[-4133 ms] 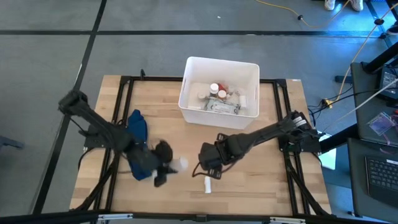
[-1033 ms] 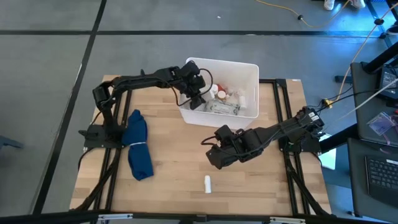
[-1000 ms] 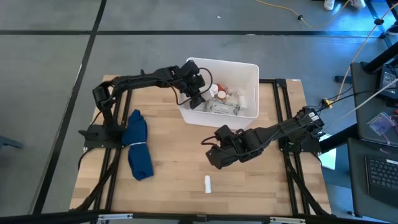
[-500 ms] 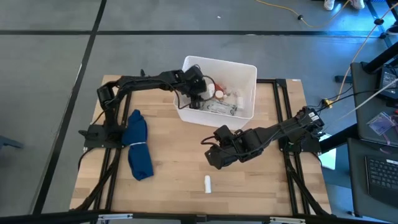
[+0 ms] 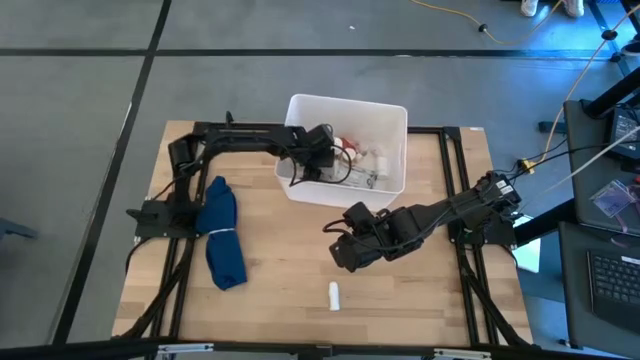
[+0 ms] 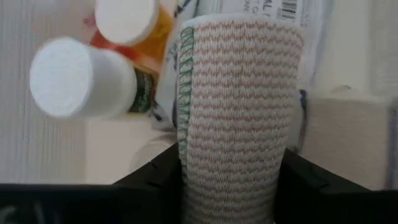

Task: Pick & place medical supplies in basket/bin
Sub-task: Put the bandage in the white bin

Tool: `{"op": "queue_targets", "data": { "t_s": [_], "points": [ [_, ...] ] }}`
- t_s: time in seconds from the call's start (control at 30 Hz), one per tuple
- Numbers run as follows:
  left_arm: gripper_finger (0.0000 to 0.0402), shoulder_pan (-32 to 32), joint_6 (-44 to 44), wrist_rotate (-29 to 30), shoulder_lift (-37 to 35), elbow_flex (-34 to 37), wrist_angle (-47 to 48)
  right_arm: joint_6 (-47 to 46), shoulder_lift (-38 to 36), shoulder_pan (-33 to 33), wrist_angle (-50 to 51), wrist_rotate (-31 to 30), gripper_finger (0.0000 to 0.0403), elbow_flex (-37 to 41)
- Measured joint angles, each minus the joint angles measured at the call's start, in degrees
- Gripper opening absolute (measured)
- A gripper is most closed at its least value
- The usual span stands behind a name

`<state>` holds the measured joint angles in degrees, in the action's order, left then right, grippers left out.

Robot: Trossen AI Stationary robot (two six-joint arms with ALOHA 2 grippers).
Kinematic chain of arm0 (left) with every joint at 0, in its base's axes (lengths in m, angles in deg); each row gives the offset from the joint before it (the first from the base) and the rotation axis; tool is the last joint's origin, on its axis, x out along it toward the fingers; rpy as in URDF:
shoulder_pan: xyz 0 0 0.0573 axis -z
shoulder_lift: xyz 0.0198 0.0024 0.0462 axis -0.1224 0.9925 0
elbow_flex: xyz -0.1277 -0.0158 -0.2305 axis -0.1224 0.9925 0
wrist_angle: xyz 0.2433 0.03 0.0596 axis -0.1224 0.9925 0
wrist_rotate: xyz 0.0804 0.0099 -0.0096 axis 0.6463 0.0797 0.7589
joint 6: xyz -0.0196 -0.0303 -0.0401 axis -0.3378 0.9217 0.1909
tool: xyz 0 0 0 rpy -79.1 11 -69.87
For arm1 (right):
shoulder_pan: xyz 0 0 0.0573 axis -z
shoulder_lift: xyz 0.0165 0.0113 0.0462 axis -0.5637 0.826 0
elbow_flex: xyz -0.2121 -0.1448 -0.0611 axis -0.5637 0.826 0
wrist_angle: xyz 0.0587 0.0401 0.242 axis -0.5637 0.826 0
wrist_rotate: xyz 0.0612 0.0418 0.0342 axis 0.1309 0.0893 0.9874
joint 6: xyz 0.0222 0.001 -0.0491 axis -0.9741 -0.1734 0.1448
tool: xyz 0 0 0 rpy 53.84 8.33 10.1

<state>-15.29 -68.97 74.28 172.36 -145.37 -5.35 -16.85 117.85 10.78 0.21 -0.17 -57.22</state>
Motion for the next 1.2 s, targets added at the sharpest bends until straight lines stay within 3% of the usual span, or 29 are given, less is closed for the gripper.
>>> {"op": "queue_targets", "data": {
  "t_s": [0.27,0.43,0.7,1.2],
  "points": [
    [0.0193,0.3,-0.2,1.1,0.9,0.0,0.8,0.0,0.0,0.0,0.4,1.1,0.0234,0.0],
    [0.0193,0.3,-0.1,4.7,0.9,0.0,0.9,0.1,0.0,0.0,0.6,5.2,0.0234,0.0],
    [0.0194,0.8,-0.1,10.7,0.9,0.0,-0.8,-0.1,0.0,0.0,0.7,5.9,0.0234,0.0],
    [0.0205,1.0,3.1,8.5,0.8,0.0,1.3,0.0,0.0,0.0,0.8,5.8,0.0234,0.0]
  ]
}}
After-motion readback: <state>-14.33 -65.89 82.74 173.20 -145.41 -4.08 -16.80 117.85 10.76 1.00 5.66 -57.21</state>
